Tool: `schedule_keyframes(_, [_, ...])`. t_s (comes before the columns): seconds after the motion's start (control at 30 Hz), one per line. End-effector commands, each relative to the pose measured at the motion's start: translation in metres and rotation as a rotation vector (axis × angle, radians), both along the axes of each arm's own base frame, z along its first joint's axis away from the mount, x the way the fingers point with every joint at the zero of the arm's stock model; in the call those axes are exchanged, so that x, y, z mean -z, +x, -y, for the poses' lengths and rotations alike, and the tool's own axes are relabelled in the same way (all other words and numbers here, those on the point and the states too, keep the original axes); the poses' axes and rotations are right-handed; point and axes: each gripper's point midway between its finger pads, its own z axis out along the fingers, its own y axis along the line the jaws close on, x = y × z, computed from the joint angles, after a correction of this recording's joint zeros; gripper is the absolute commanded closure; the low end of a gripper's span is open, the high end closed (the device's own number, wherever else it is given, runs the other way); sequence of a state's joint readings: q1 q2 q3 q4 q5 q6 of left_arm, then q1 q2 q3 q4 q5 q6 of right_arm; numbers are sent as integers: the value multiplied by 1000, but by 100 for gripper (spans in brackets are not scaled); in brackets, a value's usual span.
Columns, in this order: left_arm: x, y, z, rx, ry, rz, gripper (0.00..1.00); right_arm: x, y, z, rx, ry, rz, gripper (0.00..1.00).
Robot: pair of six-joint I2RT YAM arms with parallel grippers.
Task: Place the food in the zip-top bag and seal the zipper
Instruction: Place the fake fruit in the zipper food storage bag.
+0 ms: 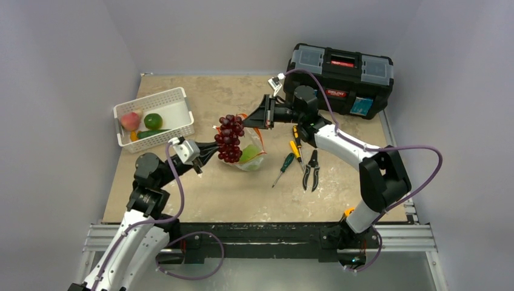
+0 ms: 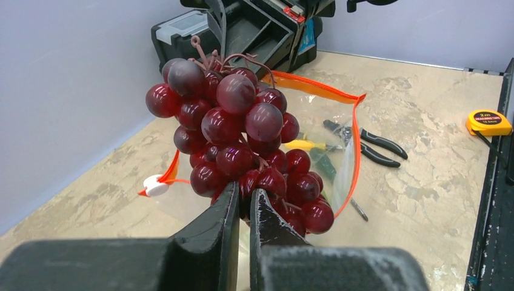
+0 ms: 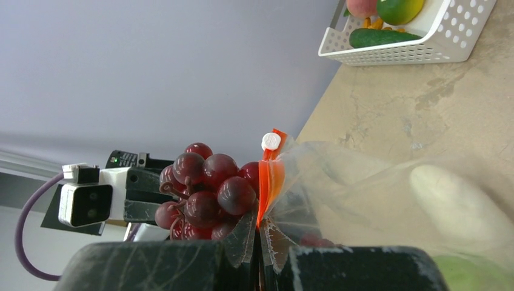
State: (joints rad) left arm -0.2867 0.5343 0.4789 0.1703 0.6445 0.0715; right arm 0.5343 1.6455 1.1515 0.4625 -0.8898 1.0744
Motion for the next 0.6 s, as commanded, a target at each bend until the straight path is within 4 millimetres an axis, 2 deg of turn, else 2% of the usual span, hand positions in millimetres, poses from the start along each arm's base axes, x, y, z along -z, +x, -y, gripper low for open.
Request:
schedule_keyframes(0.0, [-14, 3, -2, -26, 7, 59, 100, -47, -5, 3, -14, 84, 132, 100])
schedule_keyframes(0.1, [-14, 11, -4, -56, 0, 15, 98, -47, -7, 4, -13, 87, 133, 100])
schedule_keyframes(0.27, [-21, 20, -4, -84, -36, -80, 64, -42, -9, 6, -15, 87, 128, 100])
schedule_keyframes(0.4, [-28, 25, -8, -128, -60, -163, 55, -39, -8, 5, -14, 86, 128, 100])
schedule_keyframes(0.5, [-25, 22, -11, -145, -58, -209, 45, -39, -8, 4, -20, 89, 125, 100])
schedule_keyframes(0.57, [-25, 18, -10, -136, -61, -238, 44, -41, -8, 4, -25, 97, 130, 100])
